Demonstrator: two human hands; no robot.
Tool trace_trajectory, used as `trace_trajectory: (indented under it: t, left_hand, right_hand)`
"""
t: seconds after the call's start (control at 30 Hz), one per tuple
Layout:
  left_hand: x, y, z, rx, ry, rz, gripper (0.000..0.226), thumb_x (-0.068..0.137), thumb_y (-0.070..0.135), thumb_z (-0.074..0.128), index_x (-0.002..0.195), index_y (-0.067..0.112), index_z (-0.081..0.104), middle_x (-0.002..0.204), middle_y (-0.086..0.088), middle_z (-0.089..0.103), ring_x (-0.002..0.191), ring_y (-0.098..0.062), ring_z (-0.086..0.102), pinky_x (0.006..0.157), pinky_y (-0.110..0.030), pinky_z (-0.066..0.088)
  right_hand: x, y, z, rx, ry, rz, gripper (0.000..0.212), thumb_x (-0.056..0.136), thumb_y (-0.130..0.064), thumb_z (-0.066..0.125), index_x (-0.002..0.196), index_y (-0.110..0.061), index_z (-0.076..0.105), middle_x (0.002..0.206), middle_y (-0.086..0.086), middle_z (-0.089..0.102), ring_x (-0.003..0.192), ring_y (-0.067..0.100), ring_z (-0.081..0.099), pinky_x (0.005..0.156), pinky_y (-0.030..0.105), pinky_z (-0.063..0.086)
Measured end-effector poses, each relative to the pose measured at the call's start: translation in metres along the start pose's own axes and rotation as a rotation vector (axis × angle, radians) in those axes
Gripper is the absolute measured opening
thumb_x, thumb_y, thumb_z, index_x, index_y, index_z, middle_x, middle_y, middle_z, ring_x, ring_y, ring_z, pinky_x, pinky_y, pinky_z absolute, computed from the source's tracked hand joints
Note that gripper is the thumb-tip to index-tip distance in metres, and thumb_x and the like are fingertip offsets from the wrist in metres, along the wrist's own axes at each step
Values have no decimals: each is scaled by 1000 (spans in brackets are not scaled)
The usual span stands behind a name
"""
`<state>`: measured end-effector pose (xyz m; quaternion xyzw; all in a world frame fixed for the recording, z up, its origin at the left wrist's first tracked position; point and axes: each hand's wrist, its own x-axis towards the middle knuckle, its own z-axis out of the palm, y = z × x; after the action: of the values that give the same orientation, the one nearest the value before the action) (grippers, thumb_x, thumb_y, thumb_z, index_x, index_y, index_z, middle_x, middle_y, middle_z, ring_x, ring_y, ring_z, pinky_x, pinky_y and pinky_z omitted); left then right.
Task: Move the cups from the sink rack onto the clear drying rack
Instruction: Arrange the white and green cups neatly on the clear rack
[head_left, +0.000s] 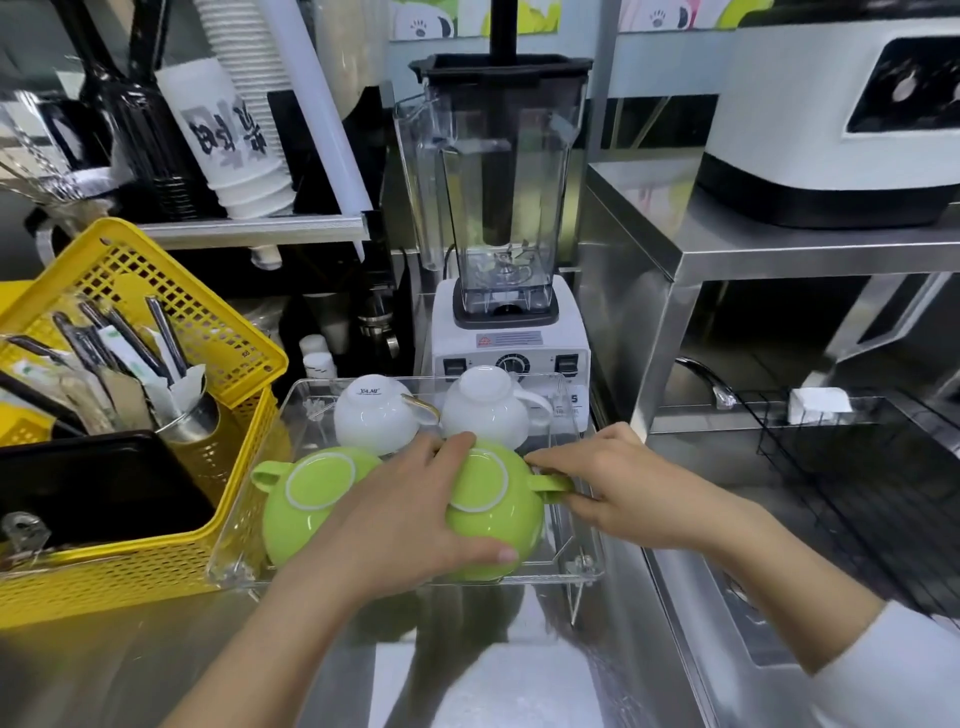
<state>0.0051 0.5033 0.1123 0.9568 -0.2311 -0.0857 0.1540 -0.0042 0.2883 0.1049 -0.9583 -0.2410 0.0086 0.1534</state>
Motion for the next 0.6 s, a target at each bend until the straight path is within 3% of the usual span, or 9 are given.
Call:
trace_trajectory:
  t: [0.1,0.17,0.23,0.33,0.4,0.5,0.6]
  left_hand:
    - [-4,-7,0,12,48,33,101,57,82,47,141,37,13,149,11,22,136,-13,22,110,-31,21]
    - [-9,-15,-5,9,137,56,98,54,84,35,140,38,17,148,11,25,136,-11,19,110,-29,15]
    - [-16,-27,-14,11,197,24,102,50,85,32,139,38,19,148,10,25,136,-11,17,110,-29,13]
    - [-31,-48,-29,17,210,-81,123,32,94,29,140,38,16,151,7,17,137,-11,10,111,-32,9]
    - [-40,-61,-35,-12,191,-166,123,31,91,39,141,40,13,153,7,10,139,-11,5,112,-36,7]
    - [-49,-73,-36,-33,136,-255,119,40,82,55,141,42,9,156,4,3,141,-15,3,113,-39,7]
    - [-51,-80,-29,-22,86,-262,123,32,82,48,141,42,5,156,4,2,142,-16,2,114,-38,7]
  right_hand:
    - [-4,-4,-7,30,43,10,25,91,-30,51,116,-30,54,113,-12,64,103,8,54,101,32,26]
    - [-5,-6,-13,65,110,4,34,88,-37,55,122,-31,53,118,-15,62,111,4,51,100,29,25]
    - [-3,-12,-17,103,166,-13,42,82,-44,54,121,-28,55,115,-13,64,109,2,52,99,25,26]
    - [6,-23,-19,153,238,-54,37,82,-37,58,116,-21,61,107,-7,67,100,0,49,91,13,26]
    - [14,-34,-23,180,242,-79,31,86,-28,61,115,-20,61,105,-12,63,96,-3,44,88,12,25]
    - [28,-49,-25,172,191,-121,31,87,-27,59,117,-20,60,106,-15,58,97,-5,44,88,22,31]
    - [43,-63,-21,149,127,-153,34,88,-30,57,121,-22,56,119,-8,60,108,4,47,86,21,31]
